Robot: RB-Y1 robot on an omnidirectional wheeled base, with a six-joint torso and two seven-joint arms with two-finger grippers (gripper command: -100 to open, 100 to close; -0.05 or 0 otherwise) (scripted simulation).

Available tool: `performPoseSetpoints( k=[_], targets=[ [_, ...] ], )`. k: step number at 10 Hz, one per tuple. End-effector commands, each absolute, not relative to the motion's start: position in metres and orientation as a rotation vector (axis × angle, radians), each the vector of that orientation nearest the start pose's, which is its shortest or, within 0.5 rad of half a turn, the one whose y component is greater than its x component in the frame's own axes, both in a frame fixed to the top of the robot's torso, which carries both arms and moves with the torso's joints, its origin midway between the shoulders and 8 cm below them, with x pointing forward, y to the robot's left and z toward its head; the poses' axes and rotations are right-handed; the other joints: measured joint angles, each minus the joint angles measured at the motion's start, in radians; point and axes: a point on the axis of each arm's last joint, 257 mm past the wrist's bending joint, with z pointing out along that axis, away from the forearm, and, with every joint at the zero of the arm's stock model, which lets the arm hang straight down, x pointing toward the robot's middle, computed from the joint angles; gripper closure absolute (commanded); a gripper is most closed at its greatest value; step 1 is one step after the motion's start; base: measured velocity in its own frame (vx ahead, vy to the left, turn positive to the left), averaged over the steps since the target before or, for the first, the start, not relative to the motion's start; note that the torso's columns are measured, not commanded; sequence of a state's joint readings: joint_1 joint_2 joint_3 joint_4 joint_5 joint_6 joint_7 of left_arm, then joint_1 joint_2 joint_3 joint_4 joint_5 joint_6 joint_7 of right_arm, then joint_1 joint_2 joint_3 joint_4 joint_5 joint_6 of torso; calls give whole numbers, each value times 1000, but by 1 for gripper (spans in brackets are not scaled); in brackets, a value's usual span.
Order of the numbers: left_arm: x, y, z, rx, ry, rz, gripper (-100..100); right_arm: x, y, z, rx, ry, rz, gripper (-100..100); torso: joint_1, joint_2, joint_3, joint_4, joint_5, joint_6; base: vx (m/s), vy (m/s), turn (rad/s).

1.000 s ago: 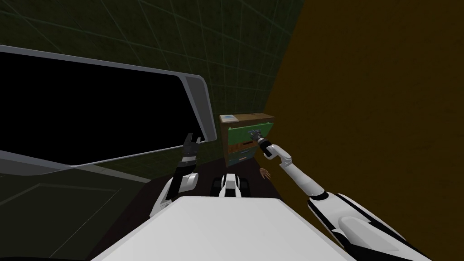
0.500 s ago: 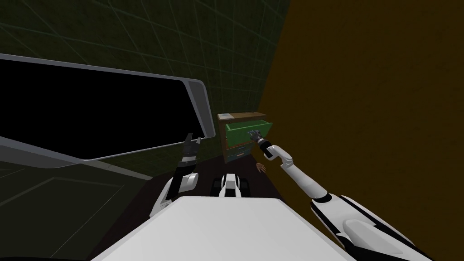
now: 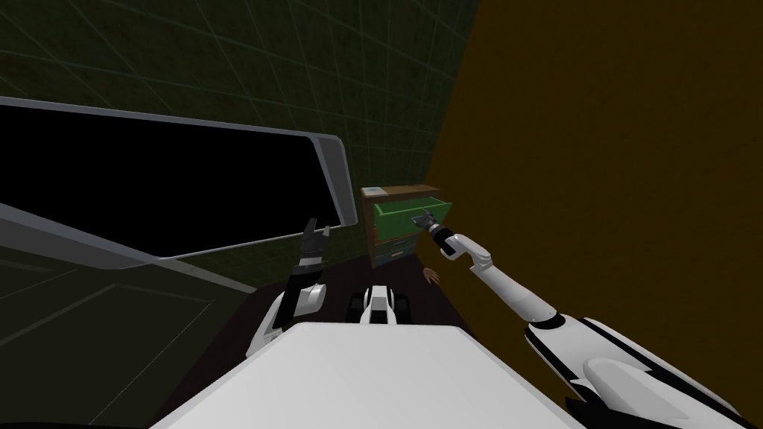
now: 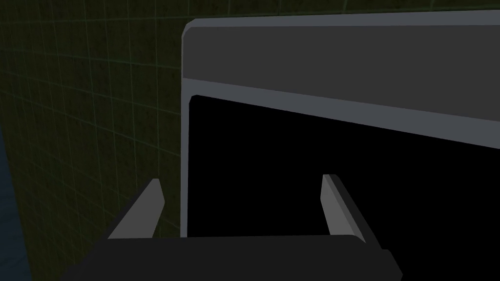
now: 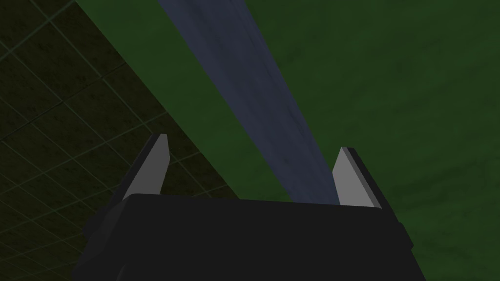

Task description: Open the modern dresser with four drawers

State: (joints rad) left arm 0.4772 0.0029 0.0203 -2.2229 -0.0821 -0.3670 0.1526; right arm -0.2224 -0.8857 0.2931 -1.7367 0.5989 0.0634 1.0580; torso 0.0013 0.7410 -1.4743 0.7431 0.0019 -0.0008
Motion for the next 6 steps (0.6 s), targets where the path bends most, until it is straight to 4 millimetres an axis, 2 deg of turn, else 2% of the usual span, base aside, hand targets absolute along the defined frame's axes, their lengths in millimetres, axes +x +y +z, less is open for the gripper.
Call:
performPoseSetpoints(
  k=[1,3,4,5,6],
  targets=[
    [377,284,-21,-811,726,-1329,0,577,-276,-45,-923,1191,-547,-100,0,4,2,3,0,0,-16,35,52],
    [377,284,-21,-811,726,-1329,0,579,-285,-33,-919,1194,-553,-100,1,10,5,8,2,2,-24,34,29],
    [377,284,-21,-811,726,-1329,0,576,-282,-52,-935,1216,-543,-100,2,12,7,10,4,3,-2,11,4],
    [377,284,-21,-811,726,-1329,0,576,-284,-55,-935,1225,-543,0,2,11,7,7,2,2,6,0,-4],
    [377,284,-21,-811,726,-1329,0,576,-285,-60,-938,1234,-543,0,2,8,5,4,2,1,0,0,0]
  ],
)
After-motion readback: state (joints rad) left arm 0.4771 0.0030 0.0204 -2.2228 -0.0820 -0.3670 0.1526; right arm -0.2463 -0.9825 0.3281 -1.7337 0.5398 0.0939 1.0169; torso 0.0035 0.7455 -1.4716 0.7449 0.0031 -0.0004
